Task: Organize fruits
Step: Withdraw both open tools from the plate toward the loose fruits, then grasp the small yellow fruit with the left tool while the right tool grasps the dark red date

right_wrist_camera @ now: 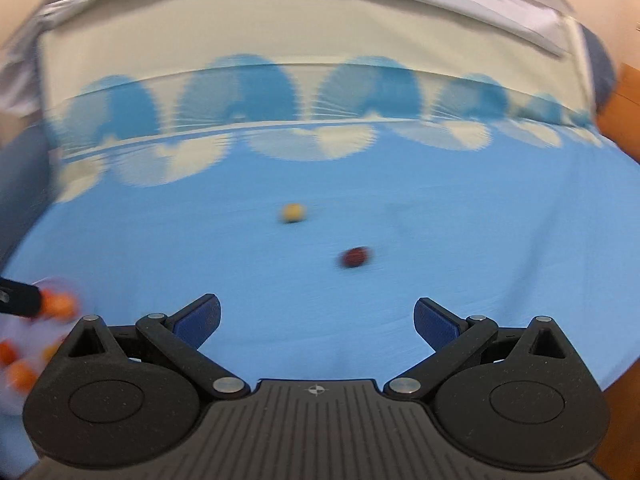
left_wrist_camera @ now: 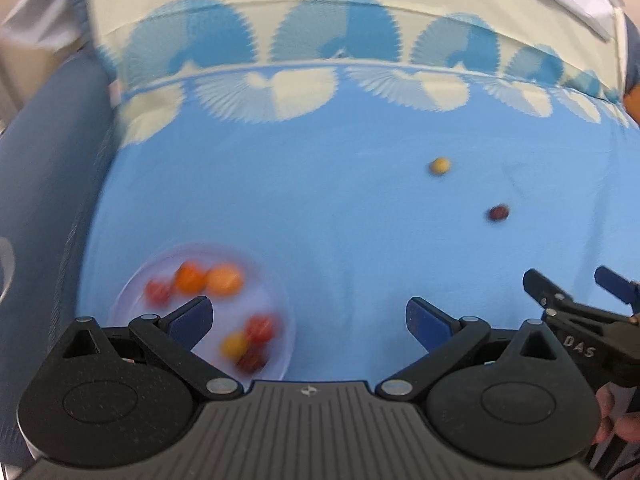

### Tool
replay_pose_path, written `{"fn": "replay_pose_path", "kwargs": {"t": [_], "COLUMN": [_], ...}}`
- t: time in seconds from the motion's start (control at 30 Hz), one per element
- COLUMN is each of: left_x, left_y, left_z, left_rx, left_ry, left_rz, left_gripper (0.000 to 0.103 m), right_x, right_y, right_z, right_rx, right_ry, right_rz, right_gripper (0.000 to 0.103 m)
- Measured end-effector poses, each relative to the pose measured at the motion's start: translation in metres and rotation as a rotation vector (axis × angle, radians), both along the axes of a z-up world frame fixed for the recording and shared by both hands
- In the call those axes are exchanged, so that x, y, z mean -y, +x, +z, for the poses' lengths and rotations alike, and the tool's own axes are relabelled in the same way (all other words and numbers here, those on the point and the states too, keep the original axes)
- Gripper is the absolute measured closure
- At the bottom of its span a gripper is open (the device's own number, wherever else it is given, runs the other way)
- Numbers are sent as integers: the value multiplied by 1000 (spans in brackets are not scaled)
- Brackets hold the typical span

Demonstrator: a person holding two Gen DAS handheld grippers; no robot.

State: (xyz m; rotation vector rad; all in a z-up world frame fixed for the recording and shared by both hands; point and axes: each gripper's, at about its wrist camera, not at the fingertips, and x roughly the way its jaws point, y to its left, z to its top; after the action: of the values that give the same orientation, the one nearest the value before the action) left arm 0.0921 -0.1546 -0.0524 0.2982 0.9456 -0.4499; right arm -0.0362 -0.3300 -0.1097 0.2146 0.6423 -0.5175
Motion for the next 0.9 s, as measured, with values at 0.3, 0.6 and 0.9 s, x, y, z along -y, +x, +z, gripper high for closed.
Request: {"fn": "replay_pose_path", "kwargs": {"t": [0.3,0.6,0.9], "left_x": [133,229,247], "left_y": [80,141,164], "left_z": [-62,-124,-146], "left_rx": [-40,-53,-77], "left_ry": [50,95,88], "left_rz": [-150,-271,-289], "left_gripper": [0,0,0], "right_x": [76,116,111], "right_y": [64,113,112], "right_z": [-59,-105,-109], "right_rx": [-64,-124,-94], "right_ry": [-19,-5,-20], "right_rz": [-59,9,3], "right_gripper": [1,1,1]}}
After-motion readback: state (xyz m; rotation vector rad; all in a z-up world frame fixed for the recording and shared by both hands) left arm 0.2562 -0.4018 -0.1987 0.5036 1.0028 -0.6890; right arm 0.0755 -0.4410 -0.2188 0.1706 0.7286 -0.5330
